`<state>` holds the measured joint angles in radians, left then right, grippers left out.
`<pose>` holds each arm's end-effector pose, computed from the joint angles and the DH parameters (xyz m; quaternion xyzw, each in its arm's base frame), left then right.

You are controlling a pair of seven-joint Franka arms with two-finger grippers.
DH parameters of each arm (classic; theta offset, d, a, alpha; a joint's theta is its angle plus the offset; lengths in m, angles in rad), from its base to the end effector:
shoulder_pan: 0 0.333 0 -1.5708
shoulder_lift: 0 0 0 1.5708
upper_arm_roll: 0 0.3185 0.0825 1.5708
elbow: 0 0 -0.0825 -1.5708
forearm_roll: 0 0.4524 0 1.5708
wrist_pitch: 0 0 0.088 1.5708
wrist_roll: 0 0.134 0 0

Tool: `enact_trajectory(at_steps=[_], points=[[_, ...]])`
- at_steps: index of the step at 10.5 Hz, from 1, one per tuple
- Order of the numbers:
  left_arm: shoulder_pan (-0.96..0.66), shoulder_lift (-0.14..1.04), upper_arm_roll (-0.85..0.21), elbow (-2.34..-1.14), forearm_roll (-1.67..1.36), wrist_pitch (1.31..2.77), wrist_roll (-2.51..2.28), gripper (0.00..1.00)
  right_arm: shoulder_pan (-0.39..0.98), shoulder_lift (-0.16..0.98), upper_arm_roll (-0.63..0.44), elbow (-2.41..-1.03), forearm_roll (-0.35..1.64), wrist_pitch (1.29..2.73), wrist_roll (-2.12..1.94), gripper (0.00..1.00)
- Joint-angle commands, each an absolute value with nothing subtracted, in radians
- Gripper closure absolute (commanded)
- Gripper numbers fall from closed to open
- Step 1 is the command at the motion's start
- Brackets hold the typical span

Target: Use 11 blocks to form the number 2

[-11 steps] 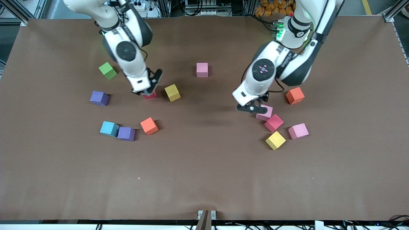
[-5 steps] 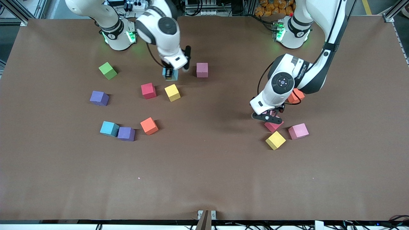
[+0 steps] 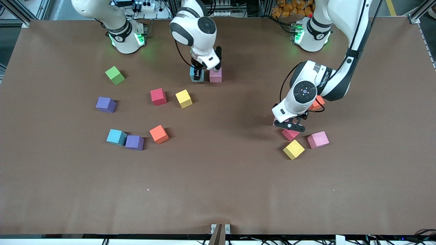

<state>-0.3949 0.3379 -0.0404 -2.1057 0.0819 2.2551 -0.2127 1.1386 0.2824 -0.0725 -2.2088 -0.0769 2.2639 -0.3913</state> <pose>0.5443 -0.2498 0.1647 -0.9857 0.1386 0.0817 0.0511 0.2773 0.4904 0.1560 0.7218 0.6818 -0.0946 0.0722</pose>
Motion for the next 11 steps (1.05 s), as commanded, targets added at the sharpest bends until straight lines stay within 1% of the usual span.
enact_trajectory(at_steps=[1,5,11], points=[[-0.402,0.347,-0.026,-2.118,0.052,2.284,-0.201,0.0,1.167,0.345,-0.078,-2.151,-0.081,2.256,-0.354,1.0],[-0.403,0.365,-0.026,-2.115,-0.018,2.318,-0.199,0.0,1.177,0.385,-0.078,-2.125,-0.081,2.258,-0.354,1.0],[-0.406,0.403,-0.026,-2.115,-0.02,2.368,-0.201,0.0,1.193,0.414,-0.078,-2.122,-0.081,2.284,-0.354,1.0]])
